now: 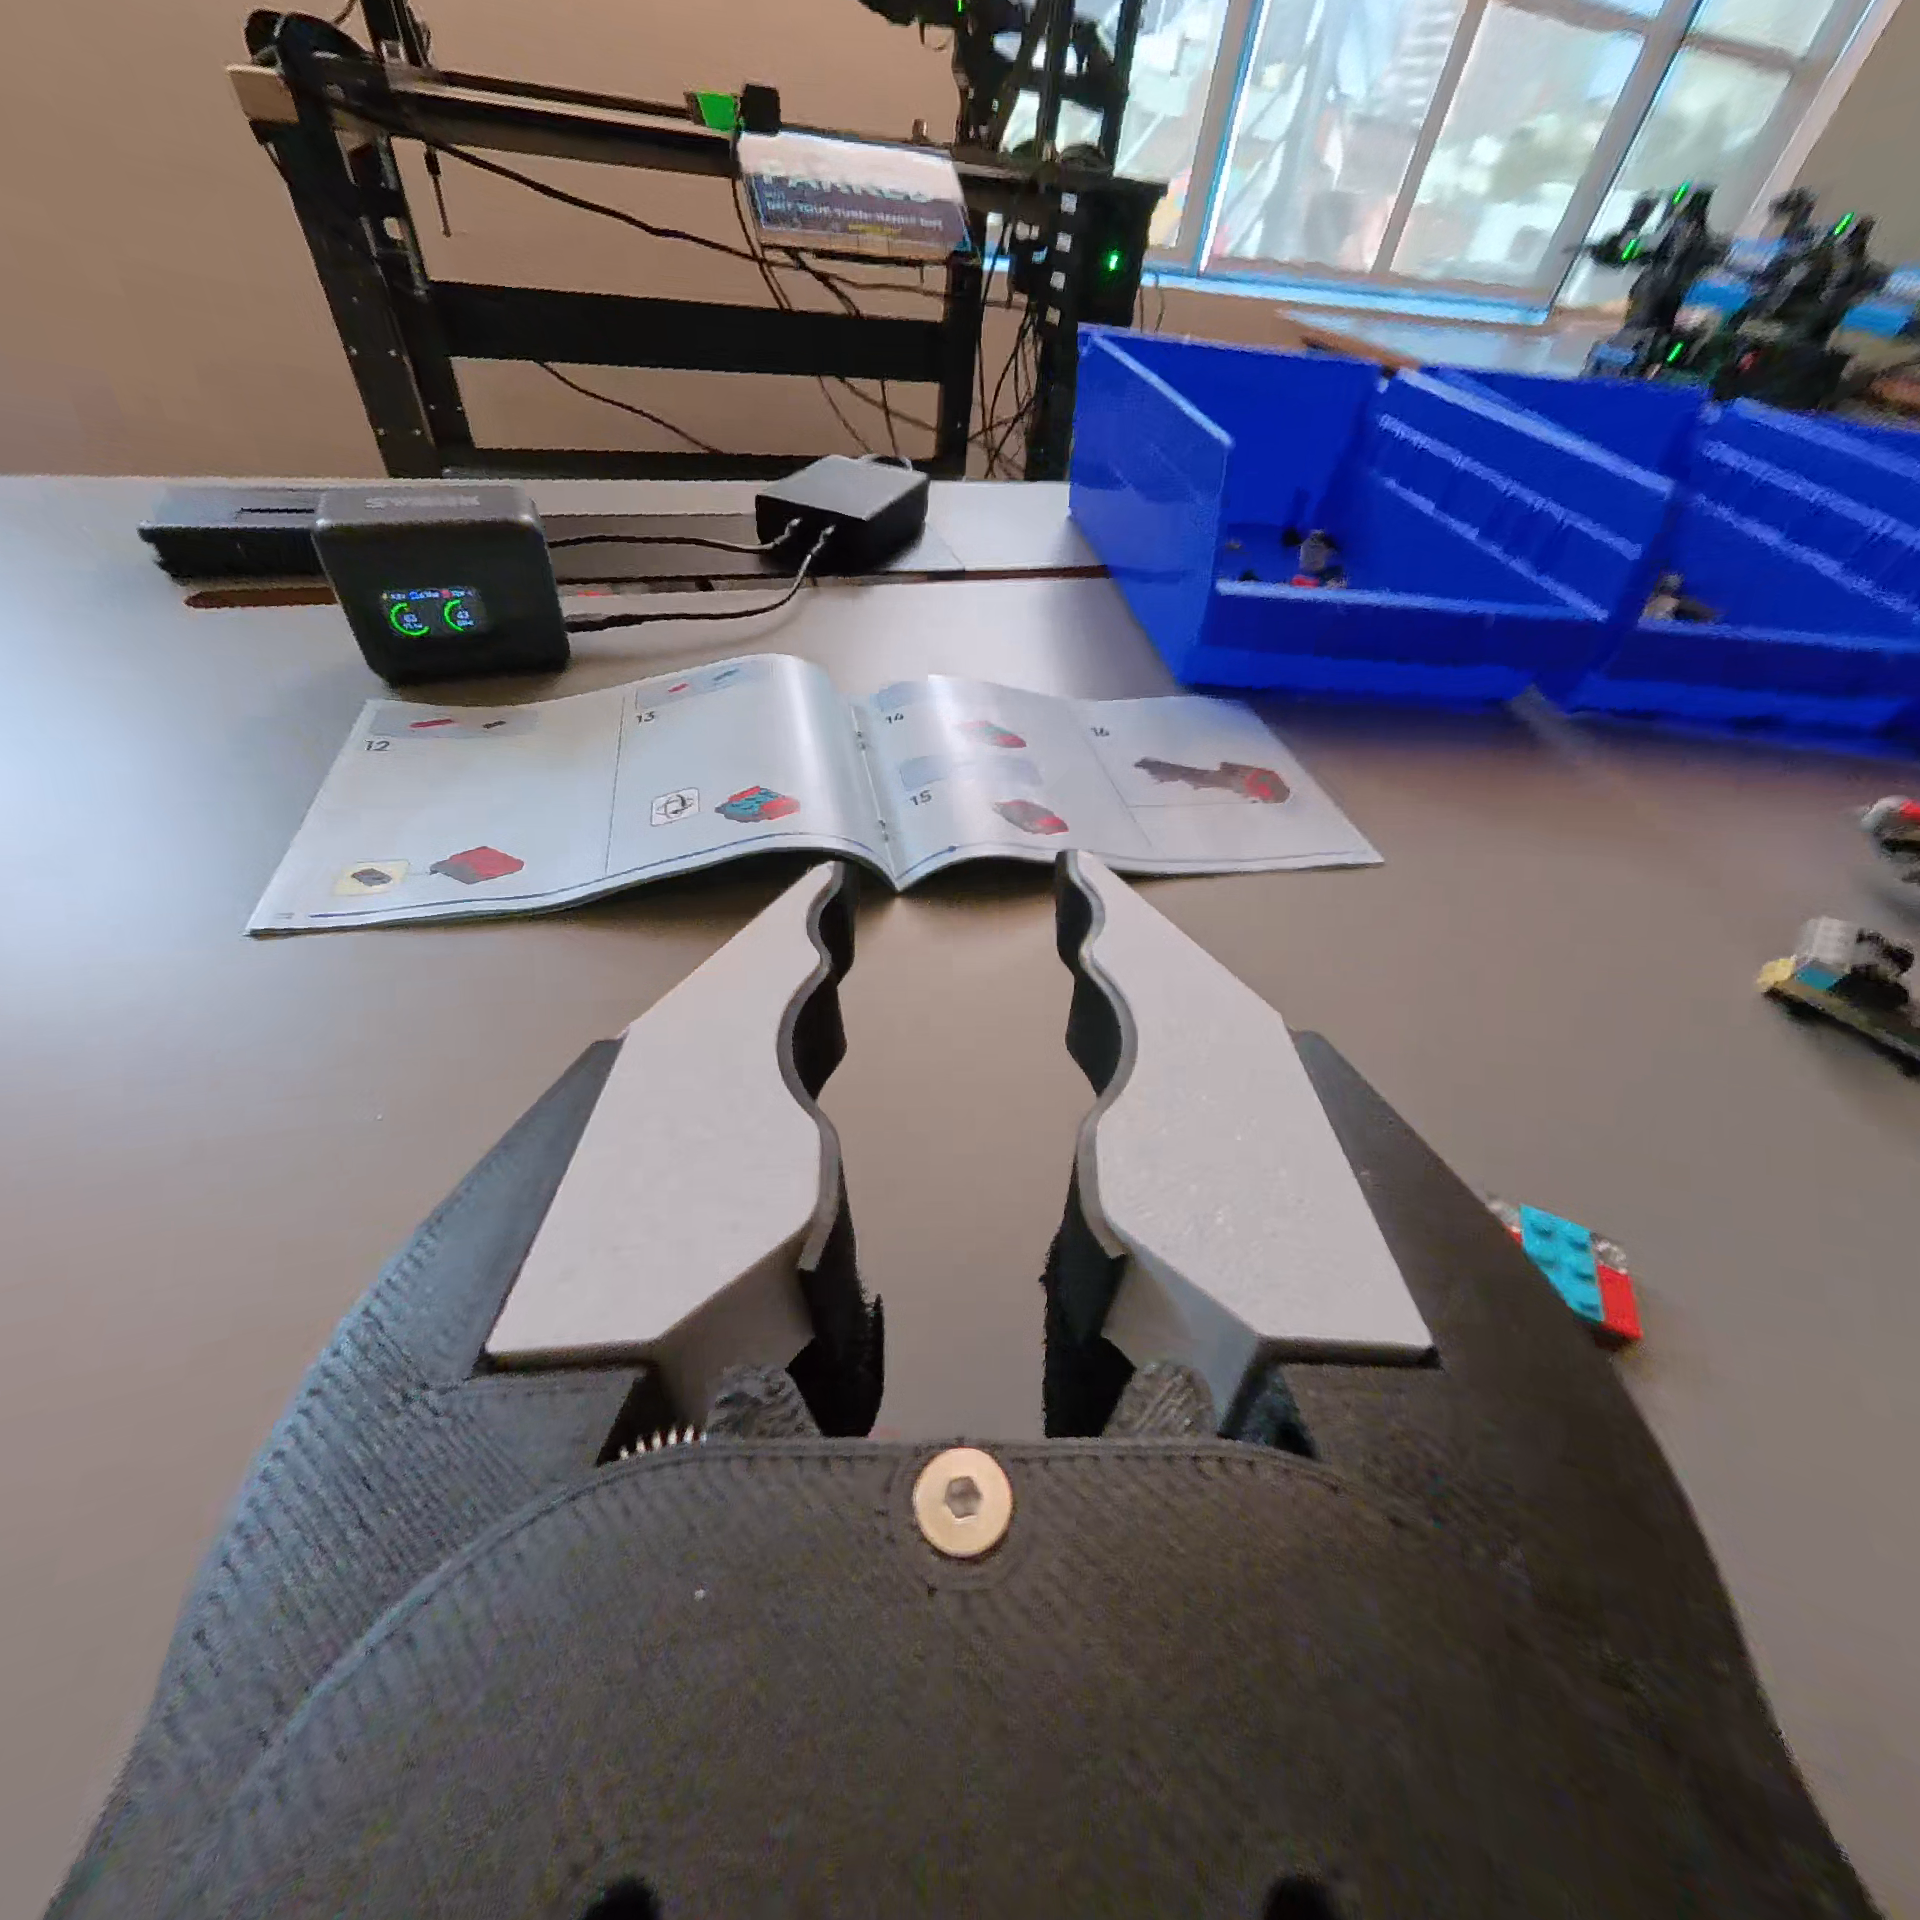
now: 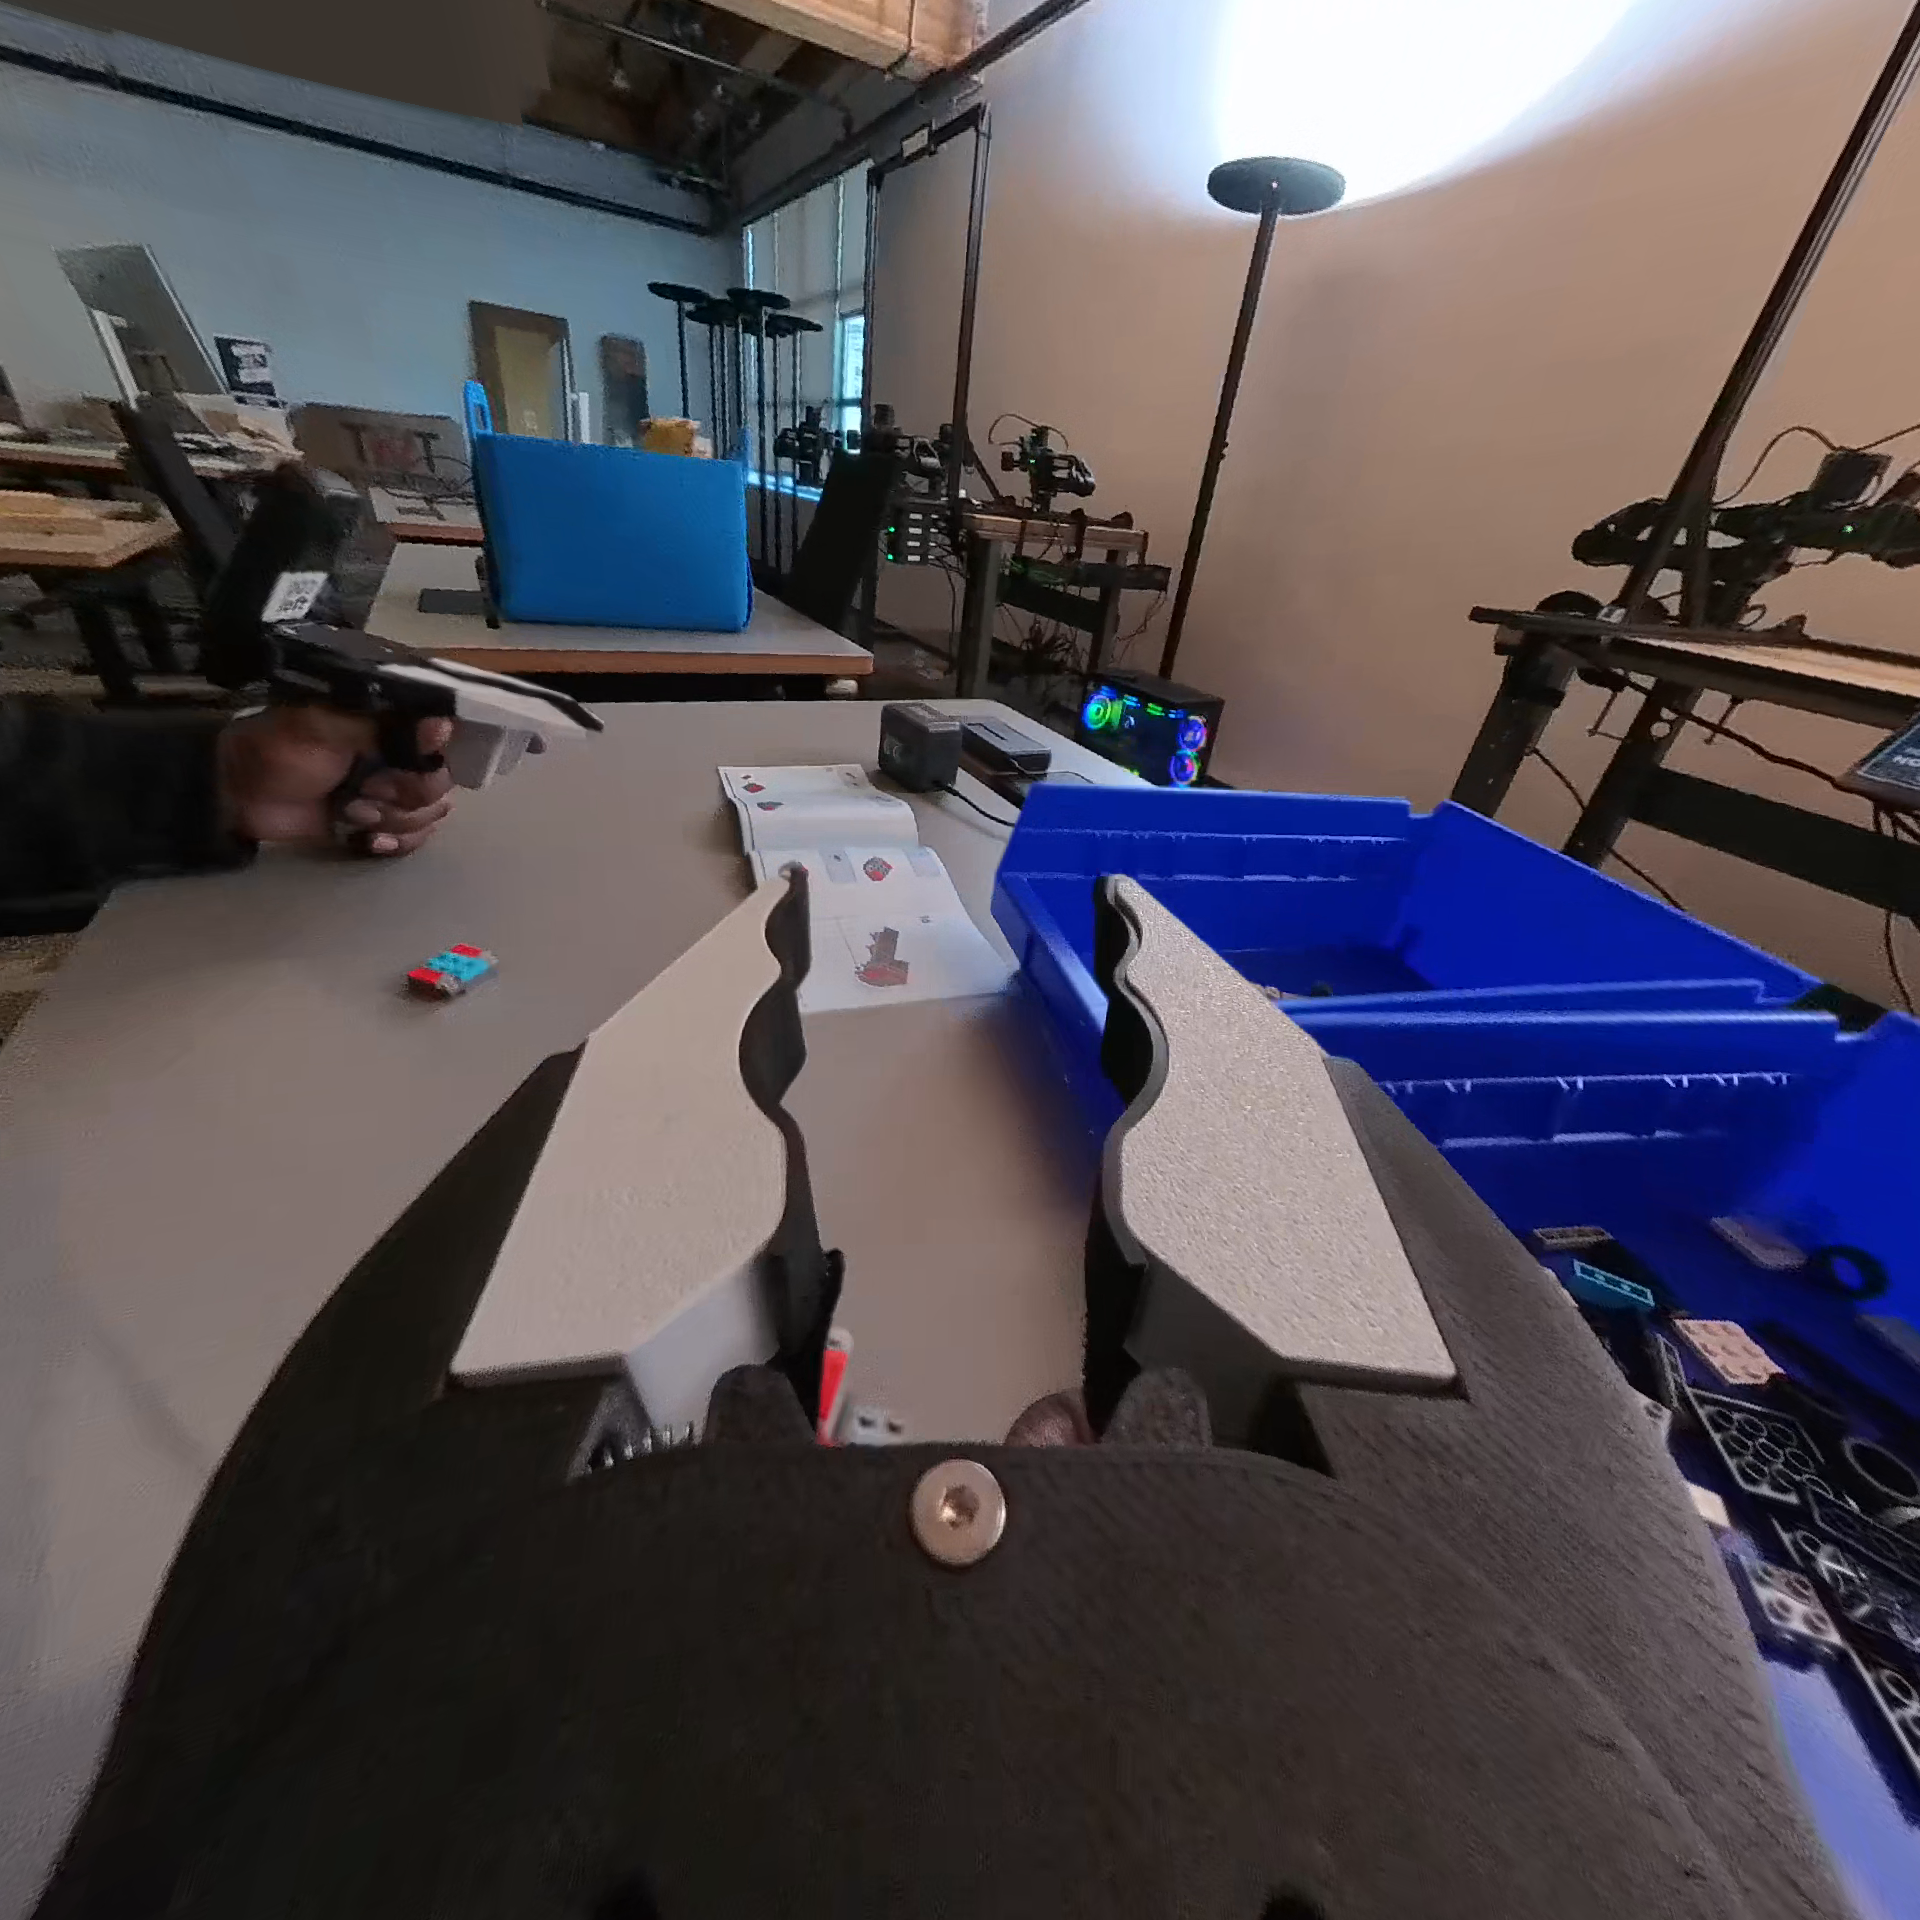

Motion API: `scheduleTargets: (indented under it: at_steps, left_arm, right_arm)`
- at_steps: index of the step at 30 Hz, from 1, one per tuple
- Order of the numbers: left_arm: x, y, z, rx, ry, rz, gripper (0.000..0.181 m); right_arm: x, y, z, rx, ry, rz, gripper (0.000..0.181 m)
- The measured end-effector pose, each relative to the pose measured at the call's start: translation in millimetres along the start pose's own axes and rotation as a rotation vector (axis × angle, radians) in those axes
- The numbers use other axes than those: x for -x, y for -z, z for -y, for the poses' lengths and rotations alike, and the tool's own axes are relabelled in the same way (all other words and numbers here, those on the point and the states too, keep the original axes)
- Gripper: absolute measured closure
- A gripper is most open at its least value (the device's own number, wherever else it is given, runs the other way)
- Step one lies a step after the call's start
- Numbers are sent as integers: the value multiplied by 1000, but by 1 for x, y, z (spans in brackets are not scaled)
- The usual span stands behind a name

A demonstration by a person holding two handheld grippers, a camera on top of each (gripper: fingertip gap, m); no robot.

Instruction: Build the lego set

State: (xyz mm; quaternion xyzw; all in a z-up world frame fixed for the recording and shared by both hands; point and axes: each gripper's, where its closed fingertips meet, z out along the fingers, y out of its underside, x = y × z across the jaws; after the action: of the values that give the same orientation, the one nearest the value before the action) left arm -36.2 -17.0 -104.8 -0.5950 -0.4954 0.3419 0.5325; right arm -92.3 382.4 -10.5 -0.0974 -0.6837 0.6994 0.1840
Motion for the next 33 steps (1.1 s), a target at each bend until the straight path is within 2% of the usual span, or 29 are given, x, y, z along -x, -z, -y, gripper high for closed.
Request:
scheduleTargets:
  at_steps: [5, 9, 12, 14, 25, 33]
  left_arm:
    - [3, -3, -2, 15, 71, -36, 141]
    - [-5, -10, -11, 82, 12, -46, 141]
    - [-12, -14, -14, 103, -30, -61, 154]
    - [-16, -16, -18, 134, -48, -76, 155]
    - [-19, -24, -32, 241, -35, -110, 154]
    - [-19, -25, -34, 253, -30, -113, 154]
  right_arm:
    - [-29, 14, -32, 5, -25, -13, 126]
    - [-38, 27, -48, 5, -76, -13, 126]
    - [-39, 33, -57, 13, -96, -11, 126]
    - [-39, 34, -61, 12, -124, -7, 126]
    - [-59, 42, -56, -46, -204, -84, 126]
    - [-61, 38, -61, -7, -175, -136, 127]
